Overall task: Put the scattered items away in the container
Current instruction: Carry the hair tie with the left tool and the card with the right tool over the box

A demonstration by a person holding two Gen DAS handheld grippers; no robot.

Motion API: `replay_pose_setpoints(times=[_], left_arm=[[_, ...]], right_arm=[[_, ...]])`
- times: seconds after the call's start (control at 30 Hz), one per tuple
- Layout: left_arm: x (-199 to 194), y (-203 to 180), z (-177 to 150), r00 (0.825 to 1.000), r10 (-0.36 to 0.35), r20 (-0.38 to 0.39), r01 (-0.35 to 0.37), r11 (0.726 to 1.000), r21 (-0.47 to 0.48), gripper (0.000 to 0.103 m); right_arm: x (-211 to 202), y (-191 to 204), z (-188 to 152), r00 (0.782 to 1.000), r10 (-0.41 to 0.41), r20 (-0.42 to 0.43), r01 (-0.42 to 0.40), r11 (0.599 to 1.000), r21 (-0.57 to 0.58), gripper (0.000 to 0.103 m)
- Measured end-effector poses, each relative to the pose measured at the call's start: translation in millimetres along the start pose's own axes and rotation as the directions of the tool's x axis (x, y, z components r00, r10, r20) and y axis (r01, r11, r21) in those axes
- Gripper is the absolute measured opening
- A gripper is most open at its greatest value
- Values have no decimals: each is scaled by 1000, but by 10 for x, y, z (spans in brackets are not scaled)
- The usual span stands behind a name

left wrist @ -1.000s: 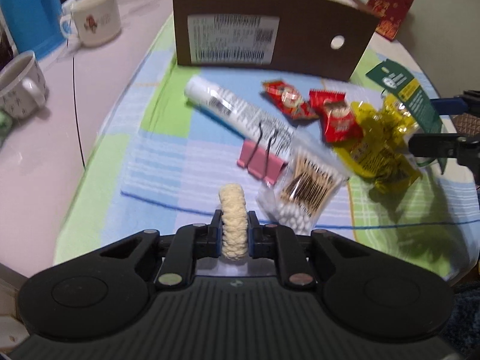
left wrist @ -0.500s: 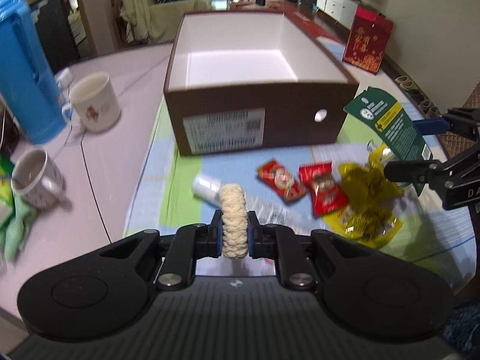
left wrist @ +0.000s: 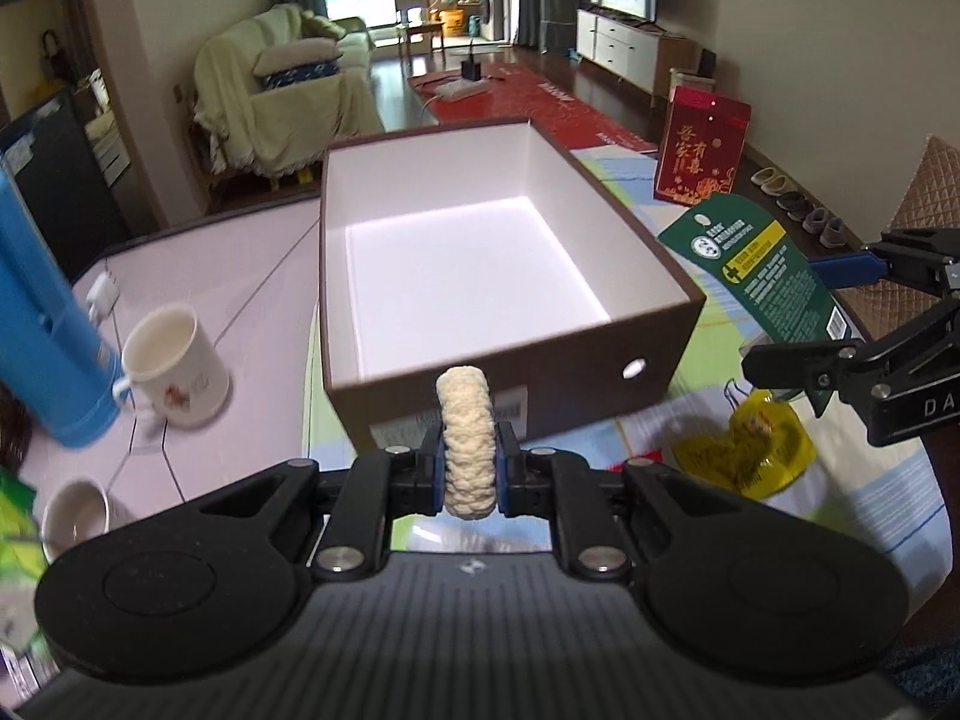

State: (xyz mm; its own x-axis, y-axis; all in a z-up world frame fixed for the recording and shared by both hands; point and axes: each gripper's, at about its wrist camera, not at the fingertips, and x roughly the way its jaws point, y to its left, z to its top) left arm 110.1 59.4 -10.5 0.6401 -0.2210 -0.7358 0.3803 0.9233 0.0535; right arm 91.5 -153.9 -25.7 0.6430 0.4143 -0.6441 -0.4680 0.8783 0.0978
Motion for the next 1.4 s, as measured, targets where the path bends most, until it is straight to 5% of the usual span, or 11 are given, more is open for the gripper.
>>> replay_pose_setpoints(times=[0.63,1.4], left_arm=[[438,372,681,997,-39,62,36,998,49,13],[1274,640,1336,996,-87,37,85,995,44,13]], right_arm=[[392,-39,674,998,-28,50,24,998,65,89],[1257,-380,1071,999,1,-44,3,996,87,89]])
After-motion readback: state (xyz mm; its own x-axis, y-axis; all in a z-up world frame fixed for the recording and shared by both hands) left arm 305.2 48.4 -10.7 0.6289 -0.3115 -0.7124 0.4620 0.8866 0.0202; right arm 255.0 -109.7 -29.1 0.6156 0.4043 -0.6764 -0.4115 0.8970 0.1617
